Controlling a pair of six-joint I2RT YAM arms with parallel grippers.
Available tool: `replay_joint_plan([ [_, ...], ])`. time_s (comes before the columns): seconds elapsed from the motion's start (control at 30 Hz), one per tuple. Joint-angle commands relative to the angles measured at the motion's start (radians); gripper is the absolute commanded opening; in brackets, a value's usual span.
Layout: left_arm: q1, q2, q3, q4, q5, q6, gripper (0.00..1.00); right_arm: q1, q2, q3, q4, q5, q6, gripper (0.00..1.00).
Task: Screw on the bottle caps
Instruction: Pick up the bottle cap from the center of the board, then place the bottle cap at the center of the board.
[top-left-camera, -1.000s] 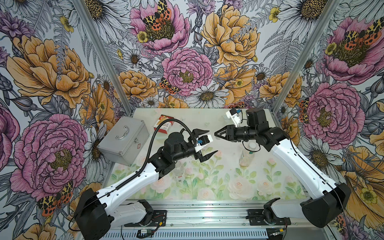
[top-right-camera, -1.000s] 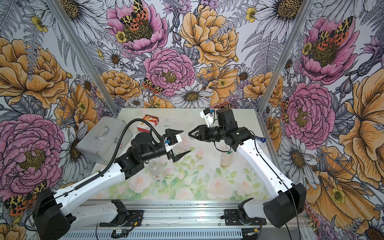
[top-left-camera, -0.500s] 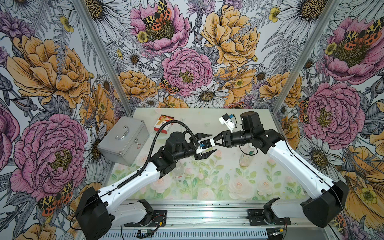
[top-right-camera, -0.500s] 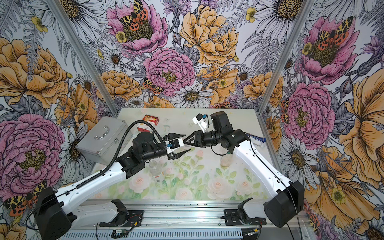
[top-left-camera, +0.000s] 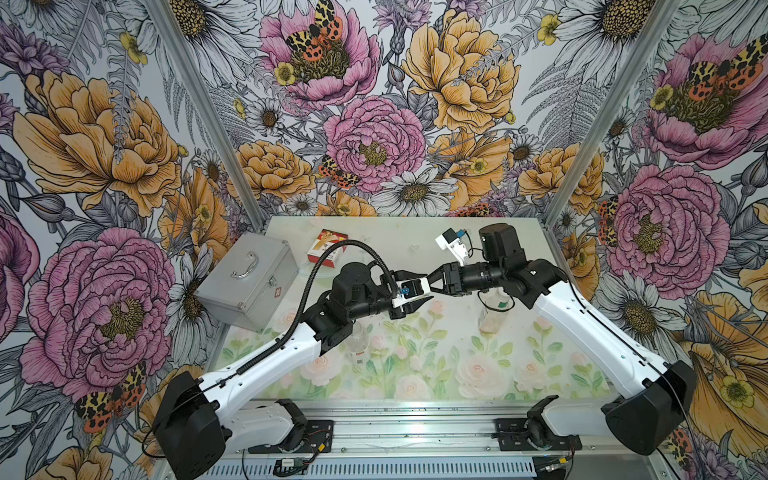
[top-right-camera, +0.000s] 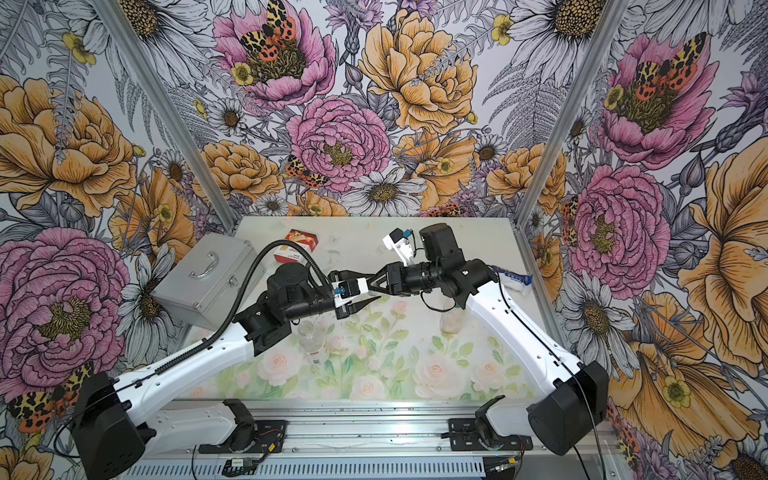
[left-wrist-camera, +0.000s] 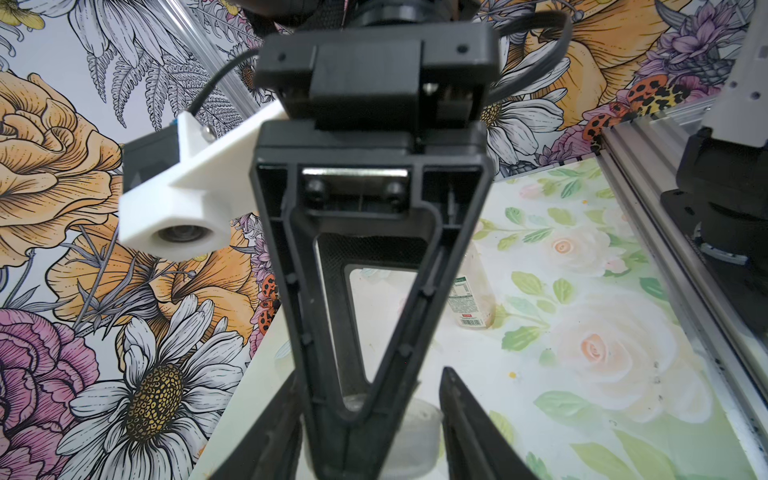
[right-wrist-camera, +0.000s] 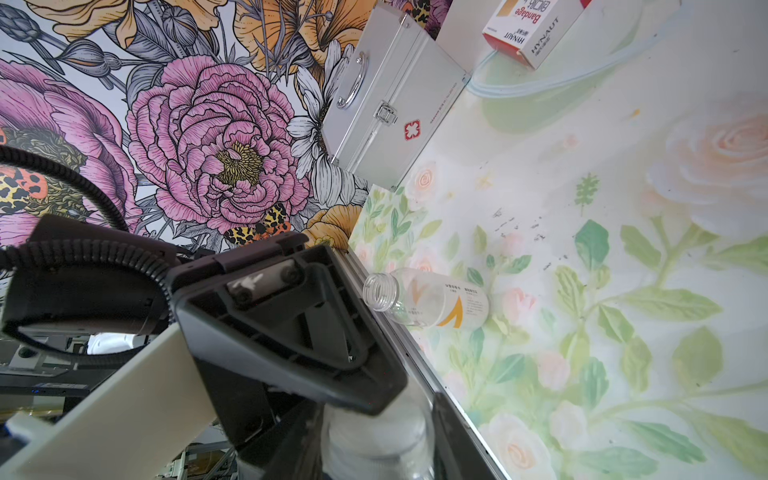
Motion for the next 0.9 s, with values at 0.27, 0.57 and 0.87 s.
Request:
replay_joint_plan([
  [0.27, 0.007, 0.022, 0.024, -0.003, 0.014, -0.001, 0.61, 0.008, -0.02, -0.018, 0.05, -0.016, 0.002, 0.38],
  [0.57, 0.018, 0.028, 0.028, -0.006, 0.023, -0.019, 0.44, 0.012, -0.026, -0.029, 0.07, -0.012, 0.021, 0.39],
  [0.87, 0.021, 0.086, 0.041, -0.084, -0.029, -0.032, 0.45, -0.041, -0.081, -0.067, 0.067, 0.101, 0.055, 0.6],
])
